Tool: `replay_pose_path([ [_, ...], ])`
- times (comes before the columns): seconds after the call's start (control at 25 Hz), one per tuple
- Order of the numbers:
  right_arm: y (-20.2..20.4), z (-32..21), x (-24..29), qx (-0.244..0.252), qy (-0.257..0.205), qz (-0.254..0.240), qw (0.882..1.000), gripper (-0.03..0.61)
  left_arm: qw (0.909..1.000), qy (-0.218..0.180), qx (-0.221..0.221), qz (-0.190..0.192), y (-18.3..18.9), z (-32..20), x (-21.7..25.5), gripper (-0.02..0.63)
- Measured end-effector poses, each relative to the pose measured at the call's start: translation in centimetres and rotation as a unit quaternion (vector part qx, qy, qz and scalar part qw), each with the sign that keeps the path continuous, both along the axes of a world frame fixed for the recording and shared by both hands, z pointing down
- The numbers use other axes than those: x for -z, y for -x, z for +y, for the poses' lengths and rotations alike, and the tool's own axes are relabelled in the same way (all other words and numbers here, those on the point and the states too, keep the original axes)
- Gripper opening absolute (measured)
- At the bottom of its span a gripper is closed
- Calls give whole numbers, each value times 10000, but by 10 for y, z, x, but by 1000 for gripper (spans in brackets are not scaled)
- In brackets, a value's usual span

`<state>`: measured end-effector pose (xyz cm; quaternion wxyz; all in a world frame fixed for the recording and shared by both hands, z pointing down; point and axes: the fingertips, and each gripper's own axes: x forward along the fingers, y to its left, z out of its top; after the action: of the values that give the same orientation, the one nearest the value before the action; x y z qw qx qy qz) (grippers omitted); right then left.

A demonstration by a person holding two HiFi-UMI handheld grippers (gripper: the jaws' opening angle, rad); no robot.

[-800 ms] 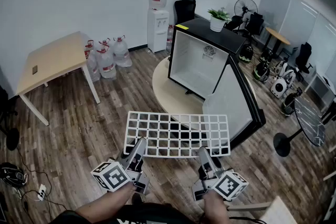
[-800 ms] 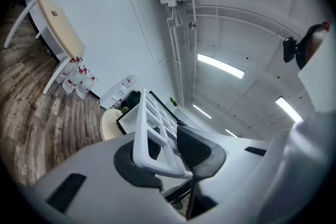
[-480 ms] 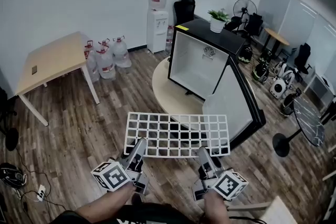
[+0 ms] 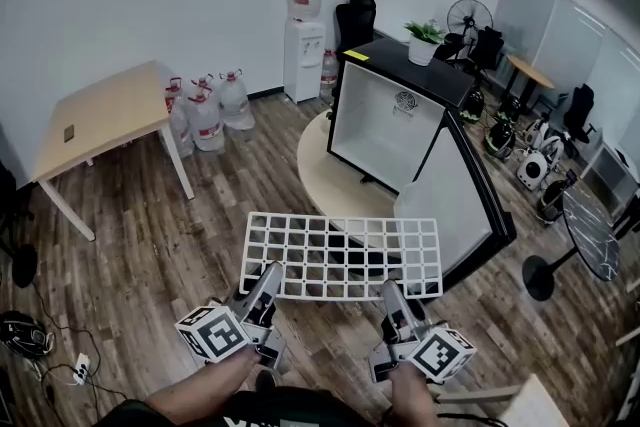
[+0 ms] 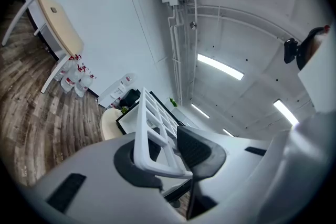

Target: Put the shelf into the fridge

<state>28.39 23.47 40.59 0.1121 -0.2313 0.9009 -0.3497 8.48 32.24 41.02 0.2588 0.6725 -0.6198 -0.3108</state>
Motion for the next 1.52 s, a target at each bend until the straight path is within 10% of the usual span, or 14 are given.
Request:
replay_pose_path([
  [1.0,111,2,-4,-135,-101,207,9996,127,9996,-111,-155,188,113,-6,-13,97],
  [1.52,174,-90,-1,113,-132,30,9998,127,9999,-48,100,60,171,-85,-2,97],
])
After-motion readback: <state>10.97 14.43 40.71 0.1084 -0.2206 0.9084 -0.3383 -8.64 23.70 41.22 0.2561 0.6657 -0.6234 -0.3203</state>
